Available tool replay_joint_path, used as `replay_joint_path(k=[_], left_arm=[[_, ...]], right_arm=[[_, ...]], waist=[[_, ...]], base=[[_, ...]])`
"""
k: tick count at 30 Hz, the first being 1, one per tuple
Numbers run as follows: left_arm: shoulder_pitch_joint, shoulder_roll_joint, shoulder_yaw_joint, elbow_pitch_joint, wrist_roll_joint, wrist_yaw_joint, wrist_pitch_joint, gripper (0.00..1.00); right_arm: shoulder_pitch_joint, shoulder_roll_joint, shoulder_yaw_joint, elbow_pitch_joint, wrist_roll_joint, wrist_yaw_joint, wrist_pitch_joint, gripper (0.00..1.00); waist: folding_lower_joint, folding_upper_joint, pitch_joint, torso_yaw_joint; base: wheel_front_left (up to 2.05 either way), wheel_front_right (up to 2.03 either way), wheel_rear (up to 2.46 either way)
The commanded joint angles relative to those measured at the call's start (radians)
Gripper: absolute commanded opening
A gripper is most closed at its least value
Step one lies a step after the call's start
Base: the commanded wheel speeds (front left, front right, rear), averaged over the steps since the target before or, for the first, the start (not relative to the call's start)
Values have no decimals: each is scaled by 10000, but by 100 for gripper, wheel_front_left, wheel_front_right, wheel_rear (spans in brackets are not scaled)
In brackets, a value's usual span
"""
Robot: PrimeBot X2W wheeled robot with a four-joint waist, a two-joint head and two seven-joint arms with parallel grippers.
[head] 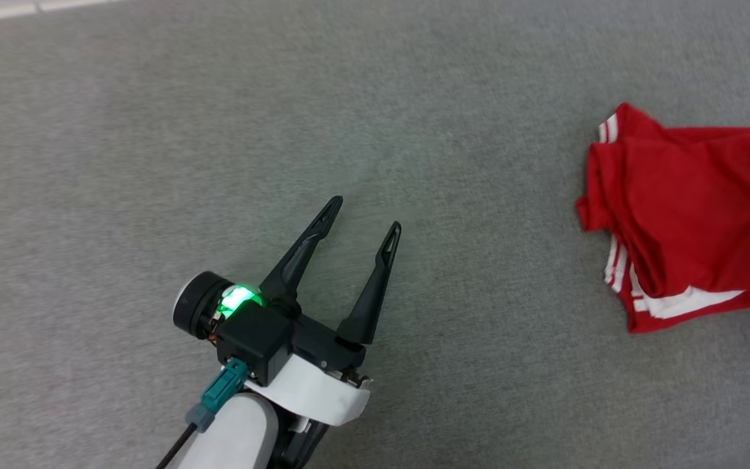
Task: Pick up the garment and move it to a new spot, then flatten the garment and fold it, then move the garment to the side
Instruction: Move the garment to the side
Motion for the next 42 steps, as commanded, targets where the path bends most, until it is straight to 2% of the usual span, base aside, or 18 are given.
replay_joint_path(k=[1,8,13,14,18,19,20,27,33,37,42], left_arm=[[-156,98,4,-46,47,-3,-21,100],[-690,417,-402,-242,83,-3,-21,100],[-1023,563,-589,-416,55,-3,-21,100],[-1076,567,-590,-459,-4,-3,-21,100],[-1095,538,-524,-451,-15,-3,-21,100],[-1085,505,-485,-458,-22,-3,-21,100],[-1072,467,-461,-462,-35,-3,-21,100],[-631,158,101,-438,-220,-3,-21,100],[234,-220,1320,-349,-398,14,-22,100],[856,-374,2241,-240,-263,50,-22,100],[1439,-454,3315,-329,-181,217,-19,100]], right_arm=[[-123,-38,-123,96,-40,-17,-128,0],[-364,86,-1604,1771,-484,-17,-1935,0],[-733,22,-2355,3031,-850,-17,-3085,0],[-941,113,-2741,3615,-1067,-17,-3640,0],[-1111,256,-3159,4259,-1391,-17,-4102,0],[-1153,301,-3262,4347,-1524,-17,-4229,60],[-1193,367,-3436,4448,-1615,-17,-4300,100],[-1333,895,-3991,4378,-2026,-17,-4757,100],[-858,2149,-4729,3530,-1563,-18,-5698,100],[-318,3380,-5433,2519,-1027,-14,-6444,100],[812,4692,-5710,1194,-509,-14,-7287,100]], waist=[[-2,0,623,-593],[-2,0,1478,-803],[-2,0,1862,-663],[-2,0,1953,-536],[-2,0,1923,-340],[-2,0,1892,-282],[-2,0,1848,-223],[-2,0,855,127],[-2,0,-697,444],[-2,0,-1633,689],[-2,0,-2407,965]], base=[[0,0,0],[0,0,0],[0,0,0],[0,0,0],[0,0,0],[0,0,0],[0,0,0],[0,0,0],[0,0,0],[0,0,0],[0,0,0]])
